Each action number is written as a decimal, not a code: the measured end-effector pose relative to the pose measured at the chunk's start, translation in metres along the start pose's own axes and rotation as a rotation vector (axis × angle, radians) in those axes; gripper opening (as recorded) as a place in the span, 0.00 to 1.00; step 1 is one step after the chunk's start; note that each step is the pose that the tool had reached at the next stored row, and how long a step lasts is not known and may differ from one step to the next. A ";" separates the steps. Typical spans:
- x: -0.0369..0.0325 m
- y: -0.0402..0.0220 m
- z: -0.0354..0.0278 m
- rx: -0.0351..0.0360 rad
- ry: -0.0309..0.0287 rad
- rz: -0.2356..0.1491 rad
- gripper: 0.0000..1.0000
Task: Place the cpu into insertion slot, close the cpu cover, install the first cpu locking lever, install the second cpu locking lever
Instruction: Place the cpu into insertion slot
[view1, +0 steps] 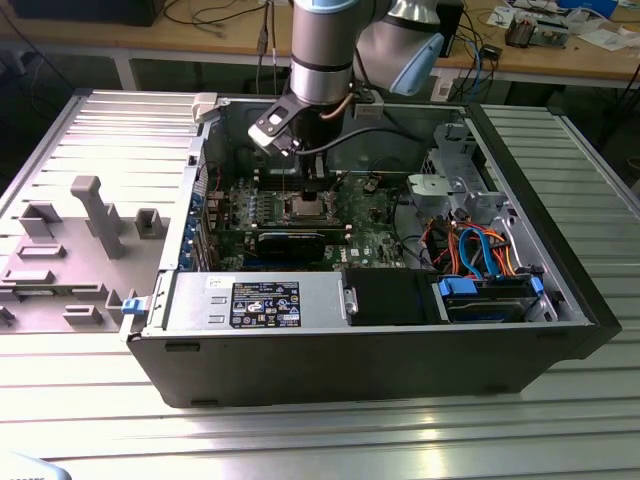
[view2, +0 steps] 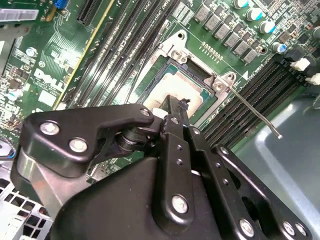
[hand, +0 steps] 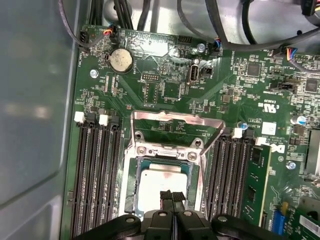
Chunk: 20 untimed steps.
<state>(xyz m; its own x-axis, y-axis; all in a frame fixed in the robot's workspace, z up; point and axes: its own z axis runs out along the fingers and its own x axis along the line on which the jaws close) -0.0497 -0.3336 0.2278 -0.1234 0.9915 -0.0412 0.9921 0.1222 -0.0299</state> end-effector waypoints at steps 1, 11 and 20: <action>0.0000 0.0000 -0.0007 0.0000 -0.0002 0.000 0.11; -0.0003 -0.0002 -0.0073 0.0005 -0.0036 0.000 0.11; -0.0004 -0.0003 -0.0106 0.0009 -0.0070 0.000 0.11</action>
<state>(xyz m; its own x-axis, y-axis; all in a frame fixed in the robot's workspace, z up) -0.0497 -0.3336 0.2384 -0.1234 0.9912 -0.0482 0.9921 0.1220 -0.0308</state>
